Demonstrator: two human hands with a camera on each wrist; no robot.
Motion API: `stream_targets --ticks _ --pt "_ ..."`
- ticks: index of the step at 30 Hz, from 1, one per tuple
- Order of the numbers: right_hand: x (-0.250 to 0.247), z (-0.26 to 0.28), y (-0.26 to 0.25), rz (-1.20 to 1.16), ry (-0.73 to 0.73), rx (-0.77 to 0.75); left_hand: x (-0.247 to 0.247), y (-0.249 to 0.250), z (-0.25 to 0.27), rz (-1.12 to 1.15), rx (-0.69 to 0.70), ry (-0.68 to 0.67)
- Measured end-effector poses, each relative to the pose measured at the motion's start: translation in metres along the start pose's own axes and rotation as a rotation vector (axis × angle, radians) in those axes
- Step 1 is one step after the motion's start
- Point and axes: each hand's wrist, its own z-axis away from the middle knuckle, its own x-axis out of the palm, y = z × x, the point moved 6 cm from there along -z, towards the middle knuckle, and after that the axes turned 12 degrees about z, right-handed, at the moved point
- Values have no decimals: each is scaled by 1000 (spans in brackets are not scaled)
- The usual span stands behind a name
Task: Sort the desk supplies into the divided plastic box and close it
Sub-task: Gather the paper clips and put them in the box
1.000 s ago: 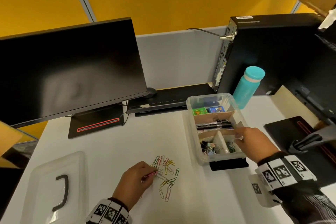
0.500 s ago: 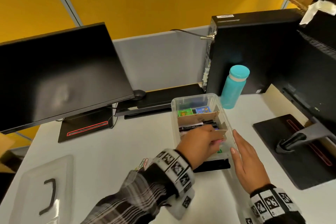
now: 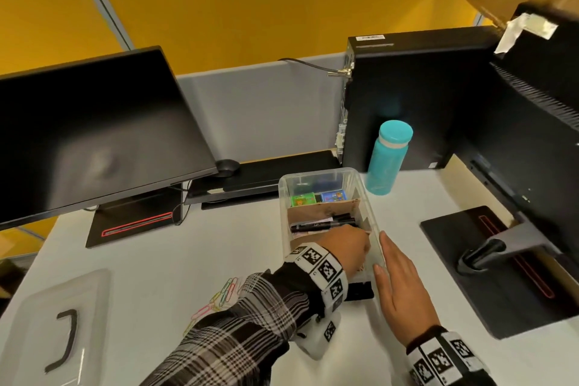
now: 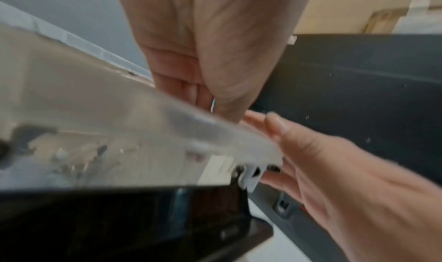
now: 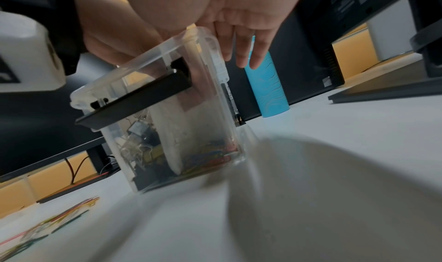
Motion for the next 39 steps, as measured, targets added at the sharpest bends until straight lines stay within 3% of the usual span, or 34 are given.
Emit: stream_targets --ticks 5,7,10,15,19,25,27,30,32,34,39 --pt "-8 2 -5 6 52 -2 -46 -20 66 225 107 337" --pt "-16 2 -16 7 109 -20 -55 -61 103 266 32 452" --pt "-27 4 -57 -17 152 -173 -48 -148 159 247 -200 533" --pt "-10 12 -140 -66 137 -500 5 -257 241 161 -547 402" --pt "61 20 -188 -6 -156 -642 37 -285 272 228 -626 314" --pt "167 6 -192 250 -577 -549 50 -282 260 346 -624 264" --pt "175 1 -203 330 -535 -646 51 -278 253 376 -611 274" --pt "189 -4 -205 456 -542 -676 54 -266 238 424 -534 279" --pt "195 -1 -196 459 -648 -636 56 -256 227 447 -469 263" --pt "193 4 -190 481 -648 -698 58 -249 221 446 -407 236" --pt "165 27 -173 287 -641 -513 72 -244 217 236 -380 132"
